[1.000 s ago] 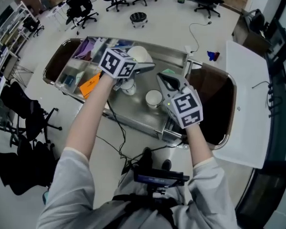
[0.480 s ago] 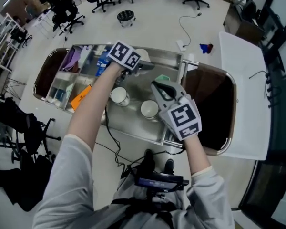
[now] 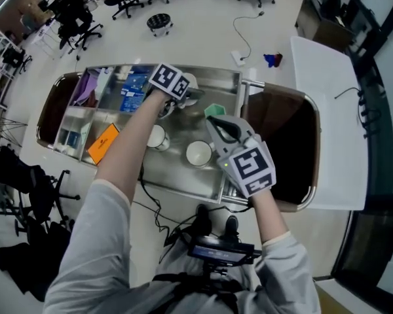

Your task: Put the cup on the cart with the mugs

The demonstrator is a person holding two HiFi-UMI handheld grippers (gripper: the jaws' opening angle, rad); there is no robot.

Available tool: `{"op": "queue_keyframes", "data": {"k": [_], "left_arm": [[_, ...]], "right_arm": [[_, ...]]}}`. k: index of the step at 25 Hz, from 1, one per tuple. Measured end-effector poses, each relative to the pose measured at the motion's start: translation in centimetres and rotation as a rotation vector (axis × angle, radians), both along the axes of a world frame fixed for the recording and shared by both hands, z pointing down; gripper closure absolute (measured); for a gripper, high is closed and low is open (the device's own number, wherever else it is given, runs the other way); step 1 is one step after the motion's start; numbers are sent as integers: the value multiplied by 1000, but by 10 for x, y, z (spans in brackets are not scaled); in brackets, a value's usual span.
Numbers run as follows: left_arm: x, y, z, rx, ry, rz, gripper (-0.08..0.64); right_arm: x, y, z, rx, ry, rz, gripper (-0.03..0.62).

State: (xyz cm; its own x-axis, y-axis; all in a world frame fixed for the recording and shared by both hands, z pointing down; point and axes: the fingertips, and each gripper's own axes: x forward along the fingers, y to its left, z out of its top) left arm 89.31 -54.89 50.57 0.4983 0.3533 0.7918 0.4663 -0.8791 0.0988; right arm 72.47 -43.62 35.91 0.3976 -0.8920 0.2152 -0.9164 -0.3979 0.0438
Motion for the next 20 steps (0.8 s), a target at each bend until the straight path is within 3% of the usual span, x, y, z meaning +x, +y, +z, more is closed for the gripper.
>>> {"op": "queue_keyframes", "data": {"k": [18,20], "left_arm": [[1,-7,25,41,1,-27,81],[3,-9,22,61,16,-32,31]], "right_arm": [[5,4,4,13,-34,6,583],[4,4,3,16,-45,14,583]]}}
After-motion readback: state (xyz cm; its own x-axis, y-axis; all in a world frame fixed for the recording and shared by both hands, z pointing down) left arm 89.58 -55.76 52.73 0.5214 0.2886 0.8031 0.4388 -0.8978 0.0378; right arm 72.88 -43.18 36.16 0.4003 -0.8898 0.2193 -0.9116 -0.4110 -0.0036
